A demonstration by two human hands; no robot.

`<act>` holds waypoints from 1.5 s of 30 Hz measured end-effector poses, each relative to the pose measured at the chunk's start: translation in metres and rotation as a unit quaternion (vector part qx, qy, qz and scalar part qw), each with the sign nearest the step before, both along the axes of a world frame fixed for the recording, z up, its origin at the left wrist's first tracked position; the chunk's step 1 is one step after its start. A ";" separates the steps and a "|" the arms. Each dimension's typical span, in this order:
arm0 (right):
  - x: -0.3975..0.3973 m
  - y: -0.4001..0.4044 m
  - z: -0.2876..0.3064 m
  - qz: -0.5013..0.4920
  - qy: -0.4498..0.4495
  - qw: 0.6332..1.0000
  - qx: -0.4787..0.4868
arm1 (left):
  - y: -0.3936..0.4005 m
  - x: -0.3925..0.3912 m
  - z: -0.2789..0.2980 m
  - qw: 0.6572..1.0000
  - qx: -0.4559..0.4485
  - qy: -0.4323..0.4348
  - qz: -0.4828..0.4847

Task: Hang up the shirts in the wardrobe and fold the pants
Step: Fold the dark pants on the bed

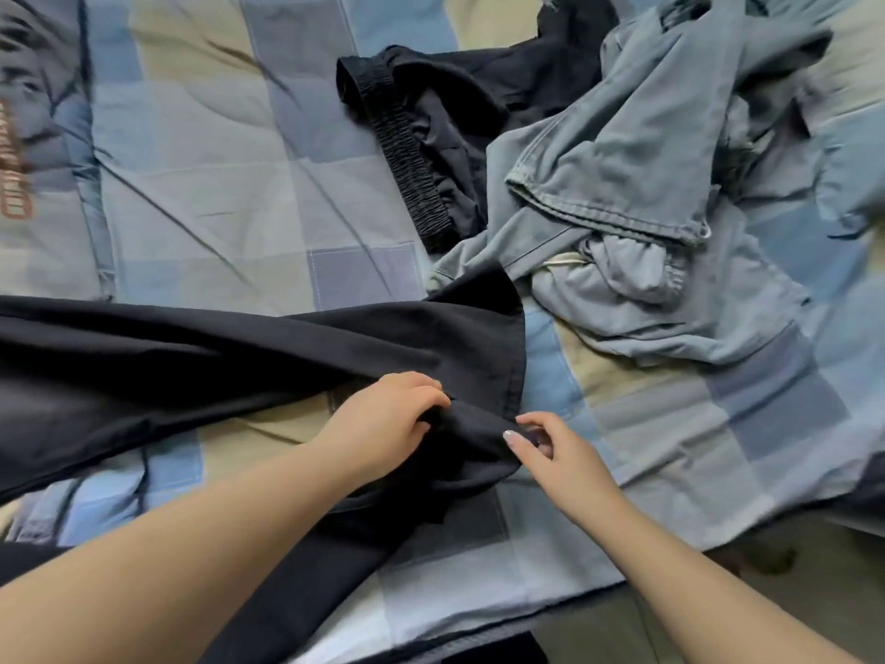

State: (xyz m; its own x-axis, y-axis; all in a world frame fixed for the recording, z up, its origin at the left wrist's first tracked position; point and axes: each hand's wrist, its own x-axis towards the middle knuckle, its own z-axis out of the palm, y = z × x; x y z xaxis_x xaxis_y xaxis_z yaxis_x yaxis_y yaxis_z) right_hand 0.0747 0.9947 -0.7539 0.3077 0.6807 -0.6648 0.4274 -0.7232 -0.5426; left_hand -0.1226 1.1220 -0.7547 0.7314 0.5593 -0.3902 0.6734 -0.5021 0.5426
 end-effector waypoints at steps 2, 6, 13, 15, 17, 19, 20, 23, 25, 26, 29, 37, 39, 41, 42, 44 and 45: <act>0.000 0.004 -0.005 -0.072 0.074 0.994 0.031 | -0.002 0.011 -0.006 1.000 0.004 0.017 -0.010; 0.005 0.030 0.000 -0.085 0.138 0.983 0.084 | -0.002 0.025 -0.015 1.000 0.016 -0.004 0.012; 0.010 0.094 0.054 -0.219 0.416 0.832 0.294 | 0.034 0.062 0.032 0.957 0.100 -0.189 0.197; 0.016 0.101 0.059 -0.158 0.344 0.865 0.330 | 0.059 0.069 0.054 0.950 0.107 -0.214 0.200; 0.025 0.106 0.057 -0.101 0.204 0.921 0.315 | 0.086 0.072 0.076 0.956 0.103 -0.213 0.174; 0.033 0.110 0.049 -0.052 0.087 0.953 0.286 | 0.109 0.073 0.096 0.962 0.126 -0.206 0.129; 0.036 0.115 0.043 -0.028 0.031 0.964 0.263 | 0.120 0.073 0.105 0.963 0.143 -0.205 0.105; 0.048 0.130 0.034 0.017 -0.051 0.983 0.177 | 0.152 0.076 0.125 0.965 0.164 -0.190 0.069; 0.055 0.138 0.033 0.032 -0.018 0.988 0.148 | 0.171 0.082 0.129 0.971 0.166 -0.152 0.077; 0.057 0.139 0.036 0.042 0.002 0.989 0.142 | 0.180 0.086 0.128 0.976 0.150 -0.126 0.092; 0.065 0.137 0.040 0.001 0.119 0.976 0.183 | 0.199 0.099 0.126 0.982 0.092 -0.088 0.140; 0.072 0.118 0.043 0.061 0.261 0.957 0.106 | 0.217 0.113 0.112 0.977 0.137 -0.118 0.111; 0.076 0.115 0.044 0.080 0.213 0.965 0.133 | 0.221 0.113 0.110 0.969 0.194 -0.105 0.110; 0.083 0.114 0.049 0.018 0.152 0.968 0.199 | 0.224 0.115 0.111 0.961 0.248 -0.084 0.088; 0.086 0.114 0.050 -0.014 0.120 0.966 0.230 | 0.226 0.119 0.112 0.959 0.261 -0.074 0.078; 0.089 0.118 0.048 -0.053 0.077 0.960 0.263 | 0.229 0.132 0.111 0.959 0.265 -0.057 0.078; 0.088 0.121 0.045 -0.060 0.059 0.963 0.257 | 0.231 0.141 0.109 0.961 0.257 -0.051 0.090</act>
State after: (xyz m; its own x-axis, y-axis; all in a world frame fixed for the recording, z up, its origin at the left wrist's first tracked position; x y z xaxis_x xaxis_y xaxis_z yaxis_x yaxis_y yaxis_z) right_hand 0.1626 1.1159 -0.7085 0.3473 0.8935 -0.2847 0.2701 -0.3861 -0.8820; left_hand 0.0187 1.3526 -0.6462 0.6245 0.7800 0.0401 0.7309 -0.6018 0.3218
